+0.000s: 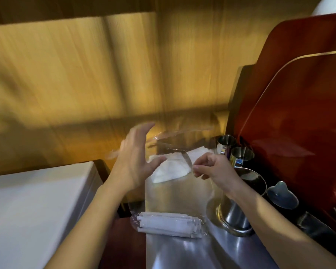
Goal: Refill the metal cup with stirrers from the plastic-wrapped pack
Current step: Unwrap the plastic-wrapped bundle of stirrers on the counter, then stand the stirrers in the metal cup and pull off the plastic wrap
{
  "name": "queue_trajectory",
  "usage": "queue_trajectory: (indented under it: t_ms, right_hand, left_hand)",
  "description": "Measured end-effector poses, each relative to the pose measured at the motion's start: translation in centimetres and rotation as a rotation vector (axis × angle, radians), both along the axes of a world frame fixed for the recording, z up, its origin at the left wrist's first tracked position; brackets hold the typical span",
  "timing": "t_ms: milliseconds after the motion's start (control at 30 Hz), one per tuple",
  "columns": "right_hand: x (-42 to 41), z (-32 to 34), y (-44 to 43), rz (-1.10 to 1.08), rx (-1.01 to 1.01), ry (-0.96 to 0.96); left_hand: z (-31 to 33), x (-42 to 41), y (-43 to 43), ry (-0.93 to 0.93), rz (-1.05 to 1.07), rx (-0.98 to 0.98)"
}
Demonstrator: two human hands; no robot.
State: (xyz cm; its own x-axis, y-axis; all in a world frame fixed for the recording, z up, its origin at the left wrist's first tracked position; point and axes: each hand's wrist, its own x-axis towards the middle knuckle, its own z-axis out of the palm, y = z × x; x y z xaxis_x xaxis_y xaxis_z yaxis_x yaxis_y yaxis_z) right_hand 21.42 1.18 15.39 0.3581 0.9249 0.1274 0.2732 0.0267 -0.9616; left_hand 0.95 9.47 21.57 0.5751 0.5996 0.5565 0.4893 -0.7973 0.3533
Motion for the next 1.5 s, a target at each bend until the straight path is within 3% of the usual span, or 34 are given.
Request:
queue_trajectory:
  t_ms: [100,200,267,367,467,700,800,967,1233,1500]
  right_hand:
    - [-0.5,1.0,0.1,0.058,0.033,-0.051]
    - [-0.8,1.3,0.3,0.077,0.057,-0.124]
    - [-0.9,1.2,0.5,0.039,0.055,-0.176]
    - [-1.2,1.3,0.4,0.04,0.052,-0.123]
    - [-1.0,1.5,-0.1,0.084,0.098,-0.049]
    - [-0.3,0.4,-1.2,0.054,0.156,0.07]
    - [-0.2,-1.5,-2.0,0.033,0.125,0.062]
    - [-0.7,-4.3,-3.4,-0.063,0.126,0.256]
    - [-0.7,-5.6,-3.6,-0.189,0.15,0.298]
    - [-0.8,-6.2,-5.3,-0.238,0.173,0.242]
  left_hand:
    - [3.4,2.2,-2.6,0.019,-0.182,0.361]
    - [5.3,5.7,-4.9,0.249,-0.392,0.76]
    - [6.0,7.7,-6.1,0.493,-0.467,0.812]
    - [6.4,9.5,-5.9,0.878,-0.335,0.758]
    - [6.8,10.0,-4.9,0.995,-0.246,0.784]
    - [7.6,10.5,-3.1,0.939,-0.321,0.681]
    - [8.8,10.2,-2.2,0.851,-0.28,0.538]
    - [12.1,9.3,-0.7,0.855,-0.161,0.341]
    - [15.6,7.3,0.2,0.696,-0.122,0.128]
    - [15.7,5.6,1.5,0.56,-0.115,0.033]
